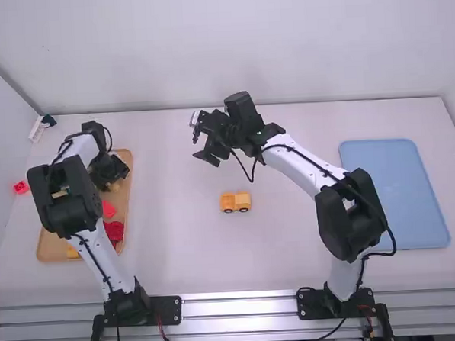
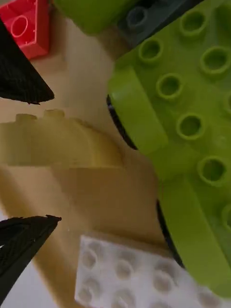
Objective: Assemble lego blocks to make yellow taxi
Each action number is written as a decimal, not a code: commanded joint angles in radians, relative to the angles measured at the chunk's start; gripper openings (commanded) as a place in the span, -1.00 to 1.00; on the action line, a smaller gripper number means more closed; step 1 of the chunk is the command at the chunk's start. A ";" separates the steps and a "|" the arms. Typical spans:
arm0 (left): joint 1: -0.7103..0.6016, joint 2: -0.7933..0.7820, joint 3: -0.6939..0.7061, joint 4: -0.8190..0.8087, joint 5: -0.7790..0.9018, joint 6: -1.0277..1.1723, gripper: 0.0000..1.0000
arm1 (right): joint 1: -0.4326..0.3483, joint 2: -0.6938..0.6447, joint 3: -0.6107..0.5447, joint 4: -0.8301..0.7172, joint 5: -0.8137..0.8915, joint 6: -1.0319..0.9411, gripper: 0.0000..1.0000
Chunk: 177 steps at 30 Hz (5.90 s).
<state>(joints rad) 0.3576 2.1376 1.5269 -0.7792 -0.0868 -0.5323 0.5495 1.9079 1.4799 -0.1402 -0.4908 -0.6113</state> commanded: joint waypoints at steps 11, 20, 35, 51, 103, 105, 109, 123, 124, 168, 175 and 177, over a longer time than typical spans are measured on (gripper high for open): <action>0.034 -0.009 -0.056 0.061 0.026 0.004 -0.04 | 0.006 -0.025 0.016 0.002 -0.002 0.002 0.97; 0.033 -0.009 -0.071 0.075 0.072 0.002 -0.18 | 0.006 -0.025 0.016 0.002 -0.002 0.002 0.98; 0.035 -0.010 -0.071 0.089 0.089 0.087 -0.51 | 0.004 -0.025 0.016 -0.002 -0.002 0.002 0.98; -0.182 -0.741 -0.486 0.435 0.206 0.464 -0.57 | -0.133 -0.025 0.016 -0.029 -0.140 0.205 0.98; -0.819 -0.598 -0.896 1.559 0.251 0.610 -0.96 | -0.212 -0.145 -0.499 0.608 -0.439 0.668 0.40; -0.814 -0.598 -0.896 1.565 0.250 0.610 -0.96 | -0.208 -0.145 -0.499 0.607 -0.430 0.668 0.19; -0.819 -0.598 -0.896 1.579 0.219 0.593 -0.96 | -0.208 -0.145 -0.499 0.607 -0.428 0.668 0.01; -0.809 -0.610 -0.896 1.572 0.219 0.499 0.98 | -0.249 -0.150 -0.468 0.649 -0.476 0.634 -0.78; -0.807 -0.621 -0.896 1.557 0.246 0.496 0.98 | -0.262 -0.151 -0.456 0.629 -0.498 0.616 -0.78; -0.575 -0.585 -0.674 1.124 1.329 0.880 -0.01 | -0.295 -0.156 -0.247 -0.055 -0.848 -0.130 -0.93; -0.579 -0.585 -0.674 1.162 1.347 0.838 -0.31 | -0.293 -0.156 -0.247 -0.055 -0.848 -0.130 -0.93; -0.581 -0.585 -0.674 1.165 1.355 0.836 -0.42 | -0.290 -0.156 -0.247 -0.049 -0.848 -0.126 -0.93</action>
<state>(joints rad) -0.2020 1.5513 0.8444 0.3798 1.1679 0.3115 0.2581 1.7634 1.2003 -0.2005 -1.3815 -0.7357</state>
